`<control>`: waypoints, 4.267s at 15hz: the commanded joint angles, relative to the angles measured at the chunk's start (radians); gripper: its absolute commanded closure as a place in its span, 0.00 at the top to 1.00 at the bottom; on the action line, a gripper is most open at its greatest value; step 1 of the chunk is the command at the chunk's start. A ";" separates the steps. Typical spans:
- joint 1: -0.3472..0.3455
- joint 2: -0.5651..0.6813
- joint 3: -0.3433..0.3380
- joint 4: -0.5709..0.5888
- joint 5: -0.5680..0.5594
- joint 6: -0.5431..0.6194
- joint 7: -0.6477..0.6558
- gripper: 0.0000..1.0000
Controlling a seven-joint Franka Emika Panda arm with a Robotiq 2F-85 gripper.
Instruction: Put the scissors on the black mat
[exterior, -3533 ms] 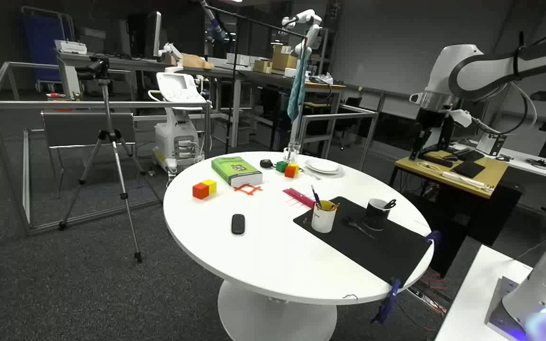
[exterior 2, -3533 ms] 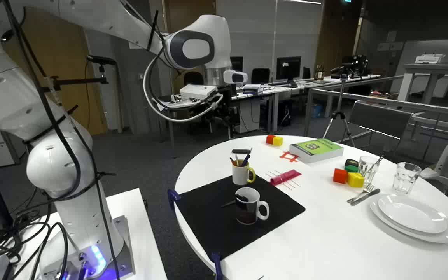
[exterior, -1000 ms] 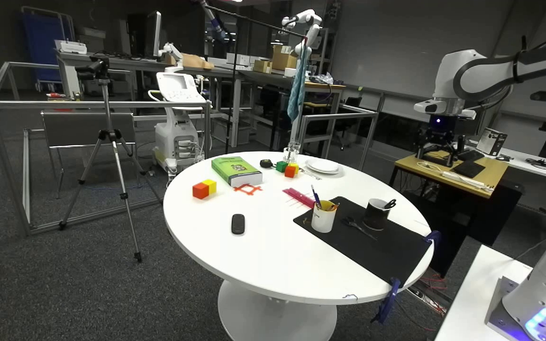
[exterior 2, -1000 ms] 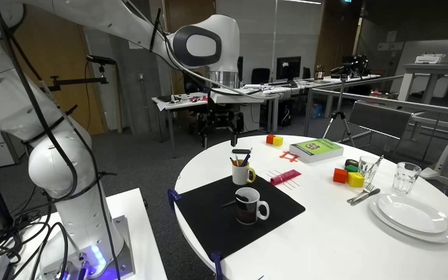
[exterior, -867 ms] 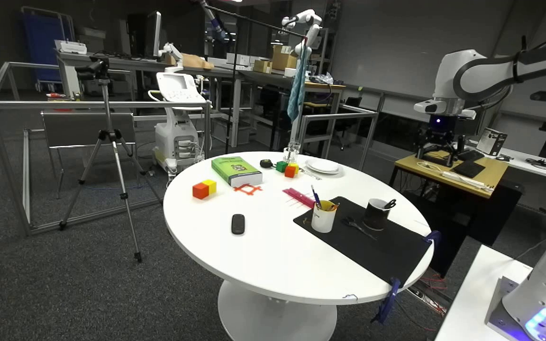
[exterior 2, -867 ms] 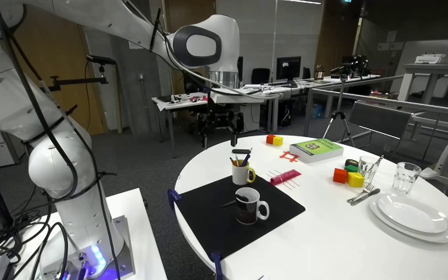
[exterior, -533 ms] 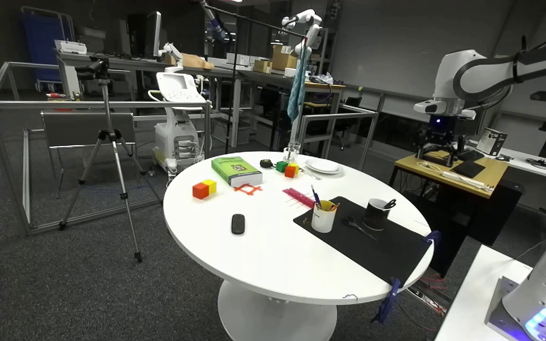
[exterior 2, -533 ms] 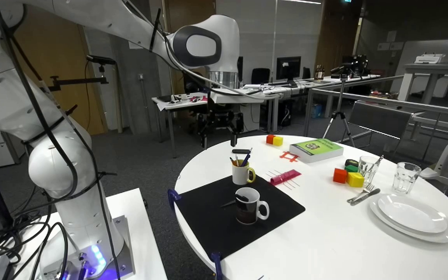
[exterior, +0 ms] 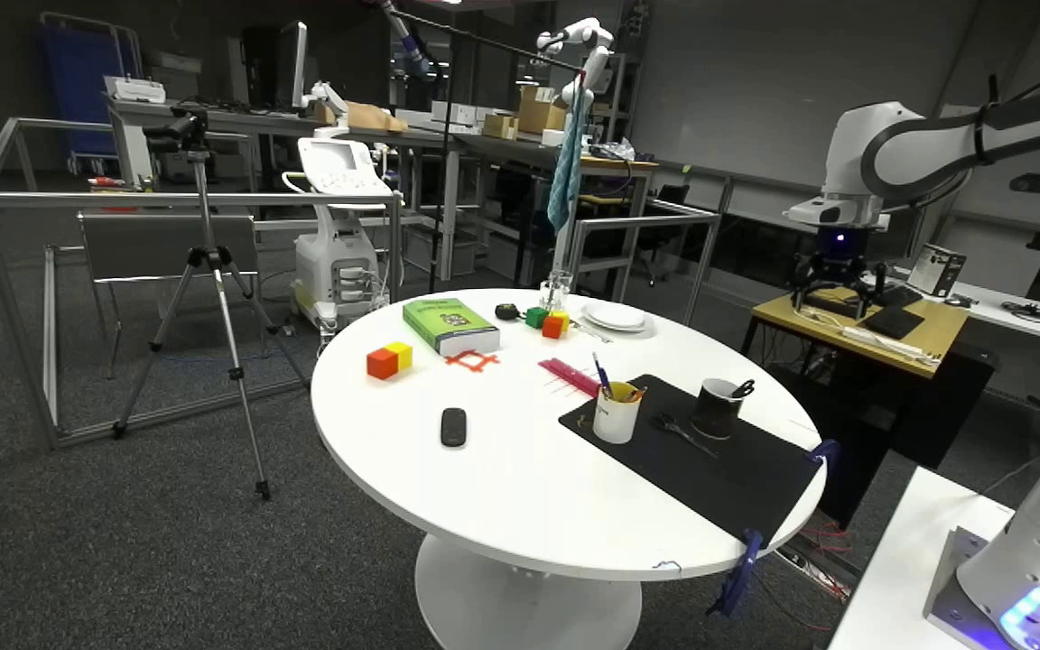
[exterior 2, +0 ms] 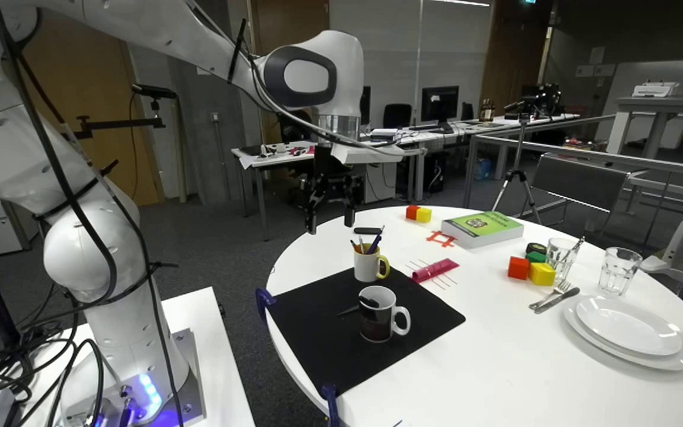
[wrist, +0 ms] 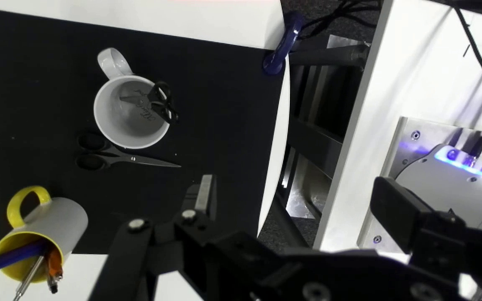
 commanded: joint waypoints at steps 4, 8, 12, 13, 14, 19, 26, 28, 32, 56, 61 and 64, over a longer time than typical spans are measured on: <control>-0.016 -0.040 0.003 -0.080 -0.003 0.172 -0.101 1.00; -0.019 -0.048 -0.006 -0.135 0.014 0.291 -0.097 1.00; -0.031 -0.048 -0.012 -0.189 -0.024 0.398 -0.118 1.00; -0.033 -0.046 -0.016 -0.195 -0.024 0.406 -0.135 1.00; -0.036 -0.043 -0.021 -0.200 -0.020 0.412 -0.155 1.00; -0.065 -0.012 -0.021 -0.173 -0.021 0.299 -0.212 1.00; -0.067 -0.016 -0.009 -0.201 -0.013 0.366 -0.187 1.00; -0.068 -0.034 -0.007 -0.238 -0.030 0.475 -0.189 1.00; -0.061 -0.038 -0.016 -0.314 -0.024 0.699 -0.201 1.00; -0.082 0.141 0.004 -0.307 -0.031 0.907 -0.075 1.00; -0.094 0.248 0.008 -0.299 -0.078 0.930 -0.087 1.00; -0.120 0.305 0.018 -0.297 -0.155 0.989 -0.085 1.00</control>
